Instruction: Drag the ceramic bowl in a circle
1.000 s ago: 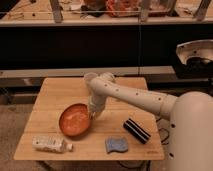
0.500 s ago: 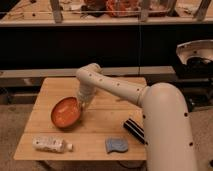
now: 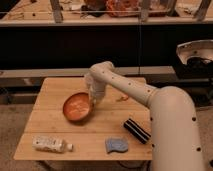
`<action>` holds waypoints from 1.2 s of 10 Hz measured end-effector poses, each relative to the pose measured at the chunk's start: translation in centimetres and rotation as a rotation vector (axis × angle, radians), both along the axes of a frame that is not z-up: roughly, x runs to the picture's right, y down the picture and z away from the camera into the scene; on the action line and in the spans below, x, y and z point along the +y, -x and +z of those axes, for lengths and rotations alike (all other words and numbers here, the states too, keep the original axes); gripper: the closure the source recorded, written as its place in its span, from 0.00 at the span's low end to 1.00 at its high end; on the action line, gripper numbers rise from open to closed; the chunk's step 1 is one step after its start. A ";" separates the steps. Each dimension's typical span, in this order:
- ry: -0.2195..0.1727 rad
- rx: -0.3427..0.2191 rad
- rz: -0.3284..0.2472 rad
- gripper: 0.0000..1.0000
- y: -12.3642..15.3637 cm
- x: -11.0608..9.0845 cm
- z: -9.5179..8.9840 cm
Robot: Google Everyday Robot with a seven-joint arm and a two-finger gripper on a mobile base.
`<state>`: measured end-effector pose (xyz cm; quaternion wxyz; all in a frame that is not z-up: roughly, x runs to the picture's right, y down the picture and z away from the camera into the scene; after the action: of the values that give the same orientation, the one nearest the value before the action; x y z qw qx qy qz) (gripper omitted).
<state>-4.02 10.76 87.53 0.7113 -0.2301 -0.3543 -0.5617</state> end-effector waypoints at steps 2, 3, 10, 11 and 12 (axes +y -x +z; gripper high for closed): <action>0.013 0.039 0.050 1.00 -3.7 0.6 0.0; 0.017 0.058 0.081 1.00 -5.5 1.4 -0.4; 0.005 -0.022 0.020 1.00 -1.3 6.9 -4.9; 0.001 -0.038 0.002 1.00 0.1 7.1 -5.2; -0.005 -0.057 -0.019 1.00 1.7 7.1 -5.5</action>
<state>-5.74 17.88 82.07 0.6963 -0.2152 -0.3709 -0.5756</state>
